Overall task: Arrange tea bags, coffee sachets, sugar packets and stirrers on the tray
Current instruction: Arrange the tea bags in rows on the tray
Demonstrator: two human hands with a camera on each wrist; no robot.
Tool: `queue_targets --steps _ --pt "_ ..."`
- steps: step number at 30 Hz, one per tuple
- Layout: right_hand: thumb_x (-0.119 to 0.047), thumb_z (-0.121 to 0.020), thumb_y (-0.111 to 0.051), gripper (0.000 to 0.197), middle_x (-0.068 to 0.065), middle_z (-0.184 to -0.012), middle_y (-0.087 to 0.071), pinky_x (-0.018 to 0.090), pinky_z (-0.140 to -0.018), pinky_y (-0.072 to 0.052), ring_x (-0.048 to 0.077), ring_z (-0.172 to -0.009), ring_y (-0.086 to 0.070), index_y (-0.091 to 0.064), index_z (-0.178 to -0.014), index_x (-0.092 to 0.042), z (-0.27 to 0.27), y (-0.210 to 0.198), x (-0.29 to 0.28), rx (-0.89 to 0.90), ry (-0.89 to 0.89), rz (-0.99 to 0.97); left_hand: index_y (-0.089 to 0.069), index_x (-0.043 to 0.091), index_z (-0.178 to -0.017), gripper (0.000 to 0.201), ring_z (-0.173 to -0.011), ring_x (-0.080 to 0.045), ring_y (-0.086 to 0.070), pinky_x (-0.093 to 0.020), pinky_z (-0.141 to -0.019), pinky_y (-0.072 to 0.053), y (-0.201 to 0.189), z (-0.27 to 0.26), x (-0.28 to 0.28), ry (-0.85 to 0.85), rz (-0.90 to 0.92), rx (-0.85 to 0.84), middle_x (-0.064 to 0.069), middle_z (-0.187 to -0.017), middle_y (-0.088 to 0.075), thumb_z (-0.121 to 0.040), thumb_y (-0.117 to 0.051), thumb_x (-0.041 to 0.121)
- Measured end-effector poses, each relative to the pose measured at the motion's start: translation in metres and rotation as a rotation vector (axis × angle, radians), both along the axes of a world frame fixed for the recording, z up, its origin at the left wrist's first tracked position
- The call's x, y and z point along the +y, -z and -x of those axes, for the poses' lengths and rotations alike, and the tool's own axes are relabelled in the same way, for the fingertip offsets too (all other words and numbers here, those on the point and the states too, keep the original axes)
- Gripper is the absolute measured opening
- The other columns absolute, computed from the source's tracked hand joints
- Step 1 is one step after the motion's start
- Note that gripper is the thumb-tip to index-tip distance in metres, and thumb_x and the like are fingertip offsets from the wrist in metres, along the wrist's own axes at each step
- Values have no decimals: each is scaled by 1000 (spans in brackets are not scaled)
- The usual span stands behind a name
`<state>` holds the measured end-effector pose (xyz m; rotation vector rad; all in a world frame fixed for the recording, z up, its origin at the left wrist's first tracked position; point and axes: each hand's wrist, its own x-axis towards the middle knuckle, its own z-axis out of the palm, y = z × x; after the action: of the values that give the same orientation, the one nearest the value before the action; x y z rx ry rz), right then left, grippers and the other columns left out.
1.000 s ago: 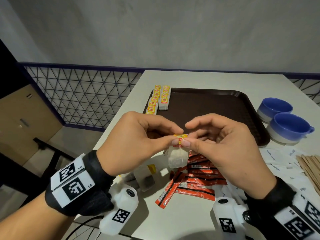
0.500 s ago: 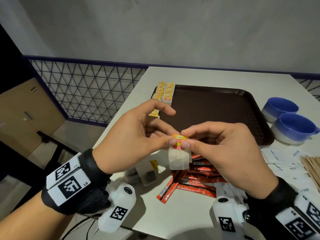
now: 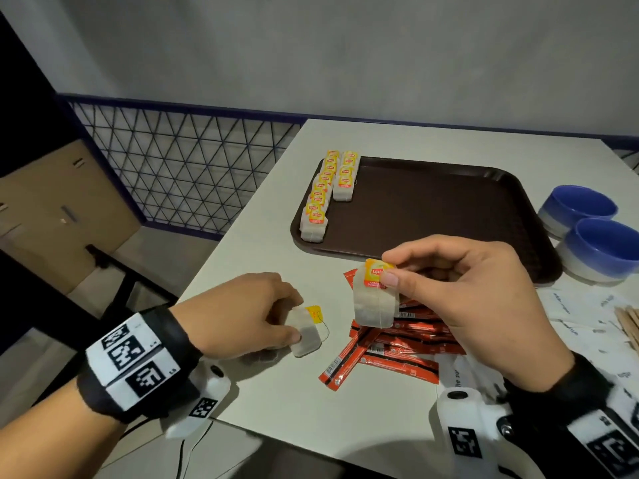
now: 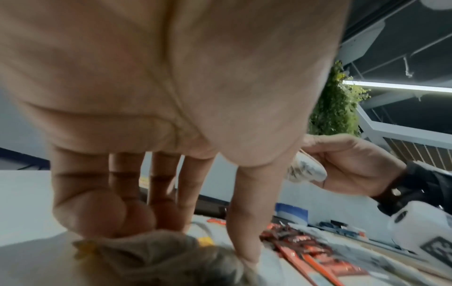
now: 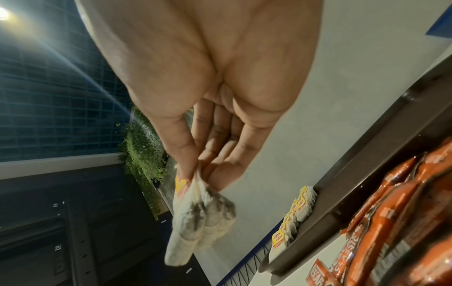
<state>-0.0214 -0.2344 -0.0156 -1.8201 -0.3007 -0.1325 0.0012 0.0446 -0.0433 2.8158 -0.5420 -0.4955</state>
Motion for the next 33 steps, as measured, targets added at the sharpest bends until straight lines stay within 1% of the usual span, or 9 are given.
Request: queue_targets --steps 4,10,14,17,20,23,26,29,33 --pt "-16 -78 -86 17 -5 -86 -80 21 -73 -62 13 -83 -77 -83 -91 -26 1 0 -3 -2 -9 -14 -54 32 -138 55 -99 -8 -54 -25 -89 -46 3 -2 -6 13 -29 -4 16 -108 -56 -89 -71 51" --pt "-18 -76 -86 16 -4 -85 -80 23 -74 -62 15 -82 -77 -83 -89 -26 3 0 -7 3 2 -31 -59 39 -94 14 -83 -4 -53 -18 -71 -42 -8 0 -10 52 43 -39 14 -91 -54 -90 -73 40" --pt "-21 -74 -86 16 -3 -85 -80 25 -75 -63 16 -83 -77 -82 -88 -25 3 1 -6 13 3 -38 -62 37 -84 18 -81 0 -54 -12 -67 -39 -16 -1 -10 37 121 -49 13 -91 -54 -88 -78 30" --pt "-20 -74 -86 16 -2 -85 -80 29 -78 -64 17 -83 -77 -82 -89 -25 3 0 -4 12 -4 -32 -65 33 -82 20 -74 -2 -59 -10 -66 -41 -22 -3 -6 -15 205 -63 14 -91 -60 -85 -82 22" --pt "-17 -76 -86 16 -4 -86 -80 29 -79 -64 16 -84 -77 -82 -90 -25 2 1 -5 12 -6 -18 -68 29 -81 18 -65 -6 -62 -13 -61 -45 -30 -2 -3 -74 297 -67 15 -75 -68 -85 -83 18" --pt "-17 -76 -87 16 -2 -86 -80 36 -79 -65 18 -84 -77 -83 -89 -26 1 2 -5 22 -4 -23 -70 24 -87 19 -74 -16 -70 -34 -76 -58 -39 1 1 -47 456 -51 6 -80 -74 -88 -75 6" --pt "-18 -75 -89 17 -1 -87 -80 44 -82 -65 19 -85 -76 -84 -88 -27 1 3 -4 34 2 -26 -70 18 -99 14 -86 -26 -68 -49 -85 -56 -46 6 0 3 625 -53 -3 -94 -74 -92 -72 6" --pt "-17 -76 -88 17 -1 -86 -80 41 -81 -65 19 -84 -76 -83 -88 -27 1 2 -4 36 -3 -34 -68 12 -105 14 -87 -29 -65 -47 -85 -54 -51 8 -6 -2 805 -94 -6 -92 -72 -93 -75 12" --pt "-18 -75 -88 16 -2 -85 -79 34 -80 -64 17 -83 -76 -83 -89 -25 2 0 -5 22 -30 -42 -61 9 -108 26 -89 -34 -62 -51 -86 -53 -53 9 -15 24 946 -121 -9 -94 -66 -90 -72 -6"
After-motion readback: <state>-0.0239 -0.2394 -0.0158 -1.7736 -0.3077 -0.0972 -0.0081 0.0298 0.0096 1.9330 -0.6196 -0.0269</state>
